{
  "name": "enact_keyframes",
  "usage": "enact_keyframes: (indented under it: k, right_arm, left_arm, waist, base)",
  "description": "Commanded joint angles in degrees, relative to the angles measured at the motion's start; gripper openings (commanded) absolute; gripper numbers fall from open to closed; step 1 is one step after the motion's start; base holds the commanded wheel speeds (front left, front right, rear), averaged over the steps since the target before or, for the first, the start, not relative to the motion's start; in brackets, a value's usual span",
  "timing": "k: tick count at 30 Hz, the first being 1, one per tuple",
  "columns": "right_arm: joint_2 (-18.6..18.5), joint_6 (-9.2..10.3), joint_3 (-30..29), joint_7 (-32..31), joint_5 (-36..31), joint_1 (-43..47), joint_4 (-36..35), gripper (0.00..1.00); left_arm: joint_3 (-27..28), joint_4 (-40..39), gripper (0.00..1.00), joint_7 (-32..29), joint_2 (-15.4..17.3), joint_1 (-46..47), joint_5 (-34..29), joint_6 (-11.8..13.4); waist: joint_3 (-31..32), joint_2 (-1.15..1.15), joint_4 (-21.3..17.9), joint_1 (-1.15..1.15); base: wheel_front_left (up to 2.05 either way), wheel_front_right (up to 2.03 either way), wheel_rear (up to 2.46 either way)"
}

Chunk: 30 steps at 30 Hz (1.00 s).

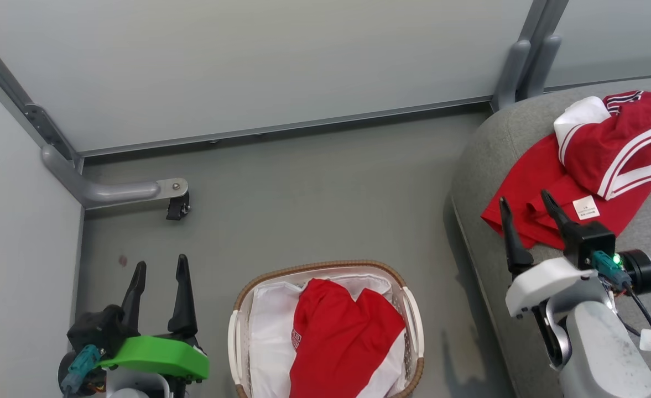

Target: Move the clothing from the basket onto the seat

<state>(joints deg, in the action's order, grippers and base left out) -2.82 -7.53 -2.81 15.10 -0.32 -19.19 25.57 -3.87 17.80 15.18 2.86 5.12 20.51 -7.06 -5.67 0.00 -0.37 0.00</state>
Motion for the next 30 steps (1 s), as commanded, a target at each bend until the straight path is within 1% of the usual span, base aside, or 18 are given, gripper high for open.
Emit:
enact_keyframes:
  k: [1,5,10,30]
  right_arm:
    - [-0.3,0.08,-0.1,0.1,1.4,1.7,-0.4,1.00]
    - [-0.2,0.08,1.0,0.1,4.5,4.7,-1.5,1.00]
    - [-0.2,0.08,2.3,0.1,6.3,7.0,-2.3,1.00]
    - [-0.2,0.08,3.1,0.1,7.1,6.8,-1.9,1.00]
  left_arm:
    - [0.1,-0.1,1.00,0.0,0.1,-1.3,0.2,0.1]
    - [0.1,0.0,1.00,0.0,0.1,-2.4,0.9,0.3]
    - [0.5,-1.0,1.00,0.0,0.1,-4.2,2.3,1.0]
    - [-0.2,-0.2,1.00,0.0,0.1,-3.4,2.1,1.1]
  waist:
    - [0.6,0.00,0.7,0.00]
    - [1.1,0.00,1.0,0.00]
    - [1.3,0.00,0.6,0.00]
    - [1.2,0.00,0.7,0.00]
  base:
    - [0.00,0.00,0.00]
    - [0.00,0.00,0.00]
    - [0.00,0.00,0.00]
    - [0.00,0.00,0.00]
